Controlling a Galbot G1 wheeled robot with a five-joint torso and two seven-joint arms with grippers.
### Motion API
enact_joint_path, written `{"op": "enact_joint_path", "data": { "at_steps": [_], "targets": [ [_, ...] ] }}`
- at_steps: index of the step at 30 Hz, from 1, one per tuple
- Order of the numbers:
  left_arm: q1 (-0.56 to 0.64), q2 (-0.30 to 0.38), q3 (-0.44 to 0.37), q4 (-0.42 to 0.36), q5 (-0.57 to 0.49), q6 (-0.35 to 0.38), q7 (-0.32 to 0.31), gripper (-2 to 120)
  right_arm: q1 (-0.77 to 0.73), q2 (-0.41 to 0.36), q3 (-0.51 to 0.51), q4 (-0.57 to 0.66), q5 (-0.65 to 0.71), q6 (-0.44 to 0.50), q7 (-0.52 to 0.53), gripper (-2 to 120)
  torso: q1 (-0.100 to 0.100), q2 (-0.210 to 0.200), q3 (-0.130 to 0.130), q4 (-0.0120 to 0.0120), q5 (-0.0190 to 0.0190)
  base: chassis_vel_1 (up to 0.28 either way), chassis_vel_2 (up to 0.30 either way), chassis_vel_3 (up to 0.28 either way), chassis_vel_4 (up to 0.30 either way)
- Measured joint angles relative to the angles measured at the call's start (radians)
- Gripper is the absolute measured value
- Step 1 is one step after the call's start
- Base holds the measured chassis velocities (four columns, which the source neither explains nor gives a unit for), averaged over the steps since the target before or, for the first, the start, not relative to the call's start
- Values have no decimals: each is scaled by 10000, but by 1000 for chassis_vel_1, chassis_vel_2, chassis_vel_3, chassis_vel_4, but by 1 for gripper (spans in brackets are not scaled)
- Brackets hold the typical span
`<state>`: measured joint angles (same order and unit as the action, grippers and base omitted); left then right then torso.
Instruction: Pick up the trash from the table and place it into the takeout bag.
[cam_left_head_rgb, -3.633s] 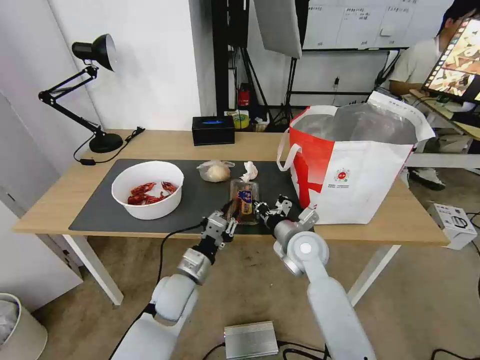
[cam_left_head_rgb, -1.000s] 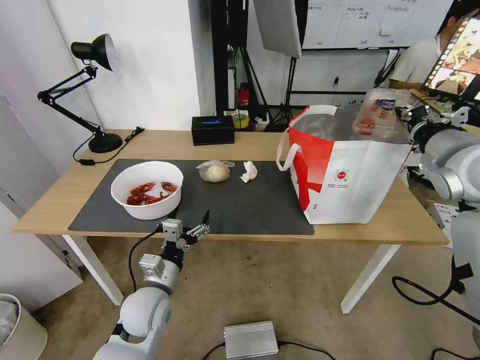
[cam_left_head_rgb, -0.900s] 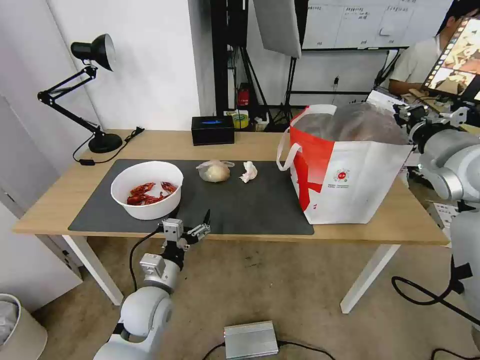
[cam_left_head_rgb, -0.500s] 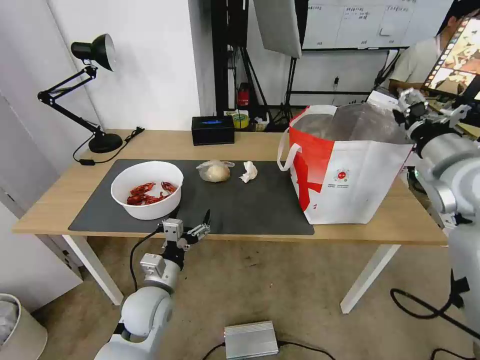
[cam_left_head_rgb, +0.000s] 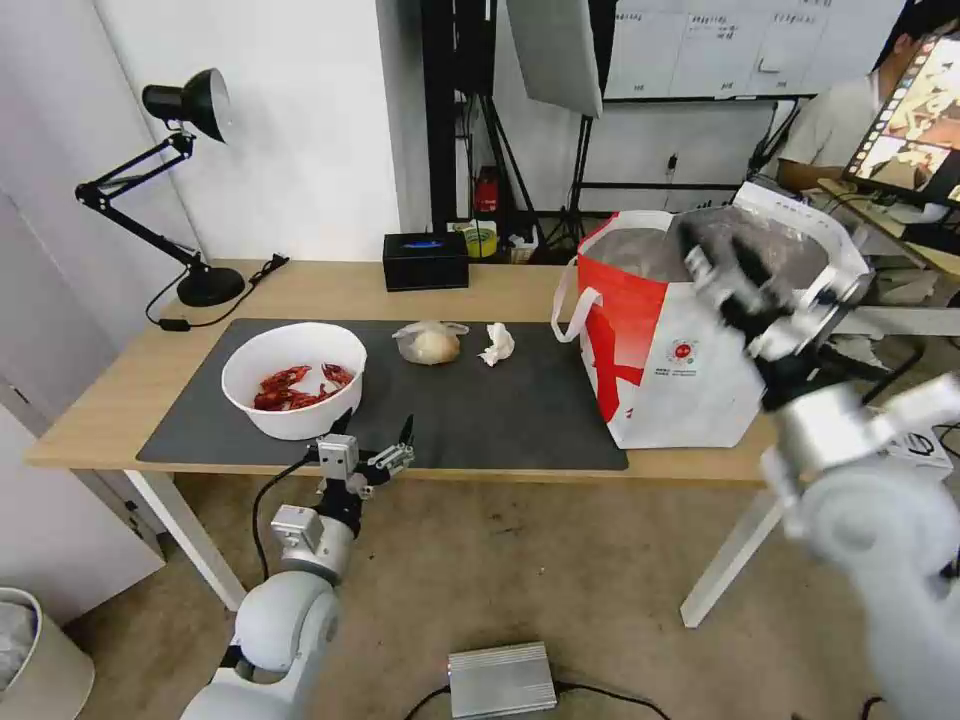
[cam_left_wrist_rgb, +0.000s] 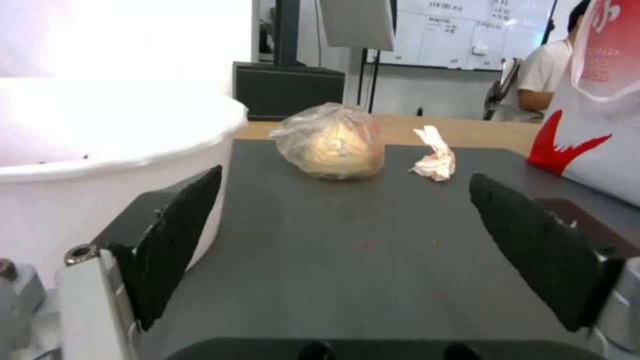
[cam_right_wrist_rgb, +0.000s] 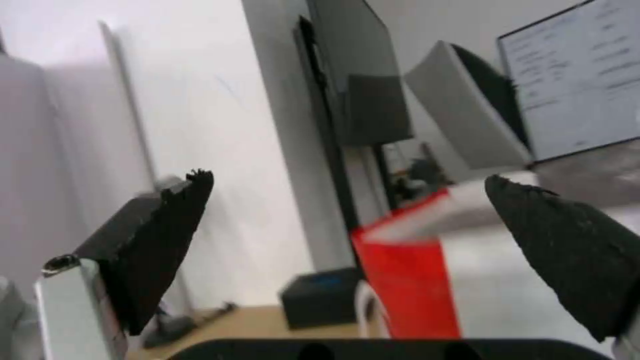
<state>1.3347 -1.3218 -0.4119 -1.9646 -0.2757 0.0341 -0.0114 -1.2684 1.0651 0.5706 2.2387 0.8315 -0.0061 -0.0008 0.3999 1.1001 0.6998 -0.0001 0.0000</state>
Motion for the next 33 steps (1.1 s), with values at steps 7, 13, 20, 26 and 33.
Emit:
{"op": "enact_joint_path", "data": {
  "at_steps": [7,13,20,26,33],
  "targets": [
    [146,56,-341,-62,7,55,159,100,-1041,853,-192,-402,-2304,508,290,100,0,0,0,2,-3,0,0,0,0],
    [538,179,-681,-267,91,106,253,100,-1904,1624,-546,-1271,-4266,1274,505,100,0,-1,1,1,-1,0,0,0,0],
    [1091,342,-1168,-444,104,112,505,100,-2625,2201,-924,-1543,-4930,1665,521,100,-1,-1,1,2,-2,0,0,0,0],
    [1217,317,-1371,-444,107,85,633,100,-2730,2467,-1239,-1790,-5235,1824,494,100,-1,-1,1,2,0,0,0,0,0],
    [1168,255,-1331,-432,107,84,646,100,-2450,2417,-1550,-1874,-5001,1670,496,100,0,-1,2,1,0,0,0,0,0]
  ]
}}
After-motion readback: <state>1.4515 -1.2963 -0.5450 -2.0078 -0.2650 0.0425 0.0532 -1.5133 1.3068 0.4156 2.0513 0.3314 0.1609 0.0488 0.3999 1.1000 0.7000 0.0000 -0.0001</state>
